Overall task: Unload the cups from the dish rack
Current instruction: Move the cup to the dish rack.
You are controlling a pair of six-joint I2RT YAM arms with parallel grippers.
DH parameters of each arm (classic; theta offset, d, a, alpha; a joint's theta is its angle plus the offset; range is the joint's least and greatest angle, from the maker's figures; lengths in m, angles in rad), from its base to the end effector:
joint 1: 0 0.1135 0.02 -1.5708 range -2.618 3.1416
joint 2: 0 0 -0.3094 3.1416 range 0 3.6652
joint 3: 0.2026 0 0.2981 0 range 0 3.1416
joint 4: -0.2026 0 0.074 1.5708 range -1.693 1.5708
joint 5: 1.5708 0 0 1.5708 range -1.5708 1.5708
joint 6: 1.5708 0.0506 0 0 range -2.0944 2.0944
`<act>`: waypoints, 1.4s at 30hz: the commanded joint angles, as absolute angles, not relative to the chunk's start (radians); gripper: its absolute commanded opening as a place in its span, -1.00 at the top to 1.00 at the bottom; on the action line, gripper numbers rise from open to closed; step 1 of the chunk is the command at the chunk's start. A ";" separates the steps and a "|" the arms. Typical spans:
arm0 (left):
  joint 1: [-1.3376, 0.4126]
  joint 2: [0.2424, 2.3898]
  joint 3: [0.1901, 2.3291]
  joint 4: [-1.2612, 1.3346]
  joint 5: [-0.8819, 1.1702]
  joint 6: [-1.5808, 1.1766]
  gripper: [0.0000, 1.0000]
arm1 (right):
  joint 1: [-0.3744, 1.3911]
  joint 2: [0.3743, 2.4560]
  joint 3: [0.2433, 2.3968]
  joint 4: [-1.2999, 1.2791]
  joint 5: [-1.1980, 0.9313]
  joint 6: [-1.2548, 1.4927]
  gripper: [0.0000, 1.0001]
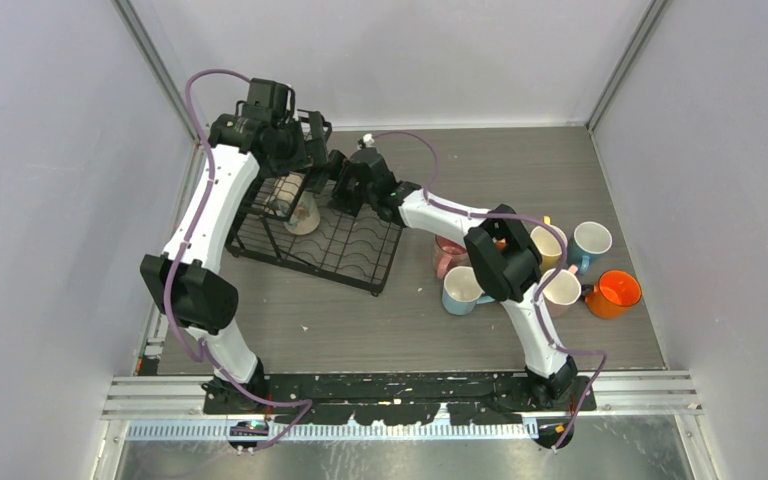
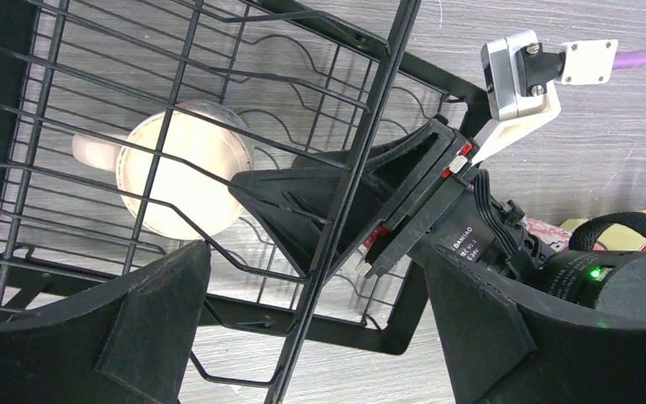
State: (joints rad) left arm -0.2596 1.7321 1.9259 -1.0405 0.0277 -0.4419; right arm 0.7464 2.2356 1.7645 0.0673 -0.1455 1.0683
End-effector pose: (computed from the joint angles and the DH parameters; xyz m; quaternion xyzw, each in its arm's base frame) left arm 0.4125 -0.1110 0.4407 -0.0802 0.9316 -0.1339 0.3281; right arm 0.4446 0.4212 0.2292 0.0939 0.8280 0.4703 0.2906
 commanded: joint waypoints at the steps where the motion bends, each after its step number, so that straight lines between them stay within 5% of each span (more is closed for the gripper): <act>1: -0.255 1.736 1.933 -1.019 0.046 -0.446 -0.99 | 0.749 2.155 1.743 0.037 -0.099 1.034 -0.95; 42: -0.248 1.749 1.914 -1.009 0.048 -0.448 -0.99 | 0.735 2.031 1.636 0.008 -0.028 0.997 -0.95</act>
